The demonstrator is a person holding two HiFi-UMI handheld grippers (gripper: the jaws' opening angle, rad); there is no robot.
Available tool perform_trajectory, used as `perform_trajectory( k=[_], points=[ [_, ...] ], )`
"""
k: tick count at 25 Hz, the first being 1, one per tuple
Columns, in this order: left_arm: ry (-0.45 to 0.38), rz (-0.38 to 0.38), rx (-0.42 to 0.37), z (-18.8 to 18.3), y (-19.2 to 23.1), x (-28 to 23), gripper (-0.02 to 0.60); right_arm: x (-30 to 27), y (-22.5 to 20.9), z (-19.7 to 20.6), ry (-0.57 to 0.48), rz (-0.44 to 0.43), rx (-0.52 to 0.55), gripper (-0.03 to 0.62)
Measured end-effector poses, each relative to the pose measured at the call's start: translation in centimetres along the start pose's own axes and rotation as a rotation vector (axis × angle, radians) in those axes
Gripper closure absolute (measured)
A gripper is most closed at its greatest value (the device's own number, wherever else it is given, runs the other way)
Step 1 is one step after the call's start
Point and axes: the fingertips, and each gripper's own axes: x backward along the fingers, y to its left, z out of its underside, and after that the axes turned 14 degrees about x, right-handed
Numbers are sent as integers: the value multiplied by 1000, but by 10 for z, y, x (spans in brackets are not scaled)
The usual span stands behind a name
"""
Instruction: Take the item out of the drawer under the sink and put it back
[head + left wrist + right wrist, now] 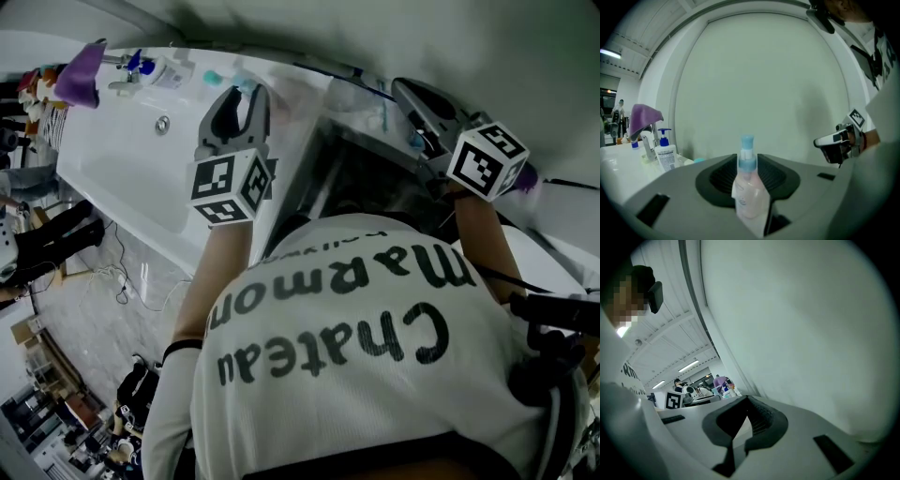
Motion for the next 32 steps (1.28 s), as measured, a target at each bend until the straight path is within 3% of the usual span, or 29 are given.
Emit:
perform_trajectory(
  k=[15,23,32],
  points=[
    [5,71,144,-5,-6,15,465,20,37,-15,-22,48,40,583],
    [-24,35,163,-11,-14,27,466,39,57,-18,-11,47,68,583],
    [-134,157,171,-28,-30,46,466,50,64,-25,-21,31,84,583]
  ],
)
